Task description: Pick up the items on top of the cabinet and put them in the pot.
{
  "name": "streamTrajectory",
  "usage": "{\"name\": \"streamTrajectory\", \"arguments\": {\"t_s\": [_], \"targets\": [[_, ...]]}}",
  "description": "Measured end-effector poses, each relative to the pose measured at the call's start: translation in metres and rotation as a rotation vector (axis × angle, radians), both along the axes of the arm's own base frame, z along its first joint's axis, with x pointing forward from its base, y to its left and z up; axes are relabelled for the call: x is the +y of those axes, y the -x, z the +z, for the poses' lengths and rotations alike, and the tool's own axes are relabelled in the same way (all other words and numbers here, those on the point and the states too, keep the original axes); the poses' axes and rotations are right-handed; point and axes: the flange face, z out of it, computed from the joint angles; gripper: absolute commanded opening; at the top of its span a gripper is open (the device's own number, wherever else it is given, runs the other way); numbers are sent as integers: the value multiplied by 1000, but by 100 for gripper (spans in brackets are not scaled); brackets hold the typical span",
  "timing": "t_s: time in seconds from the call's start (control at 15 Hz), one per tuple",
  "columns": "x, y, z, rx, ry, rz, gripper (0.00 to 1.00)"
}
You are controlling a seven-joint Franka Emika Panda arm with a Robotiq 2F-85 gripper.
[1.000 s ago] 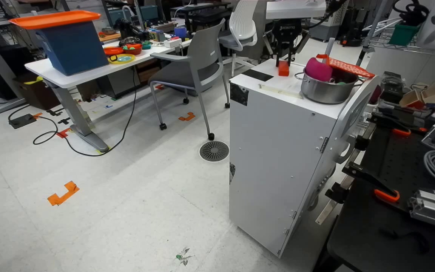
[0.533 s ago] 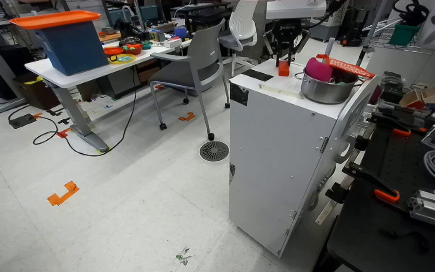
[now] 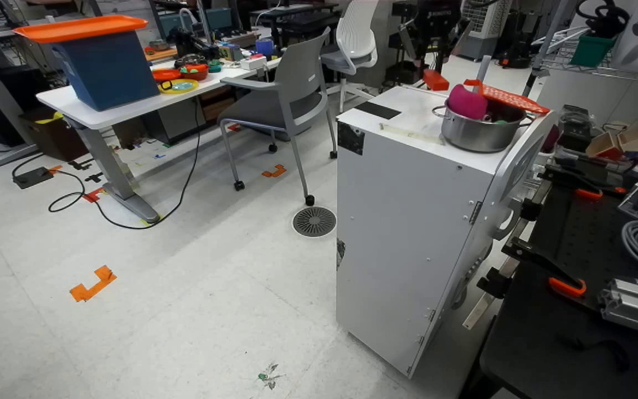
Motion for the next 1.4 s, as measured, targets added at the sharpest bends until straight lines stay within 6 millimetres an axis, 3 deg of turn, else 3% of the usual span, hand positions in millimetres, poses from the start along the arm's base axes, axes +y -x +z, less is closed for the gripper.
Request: {"name": "streamTrajectory", "arguments": {"t_s": [0.33, 0.67, 0.93, 1.4], "targets": [[6, 32, 42, 8, -22, 191, 8], [10, 58, 67, 26, -40, 306, 8], [20, 76, 74, 34, -46, 386, 8], [48, 102, 66, 76, -9, 506, 8]]}}
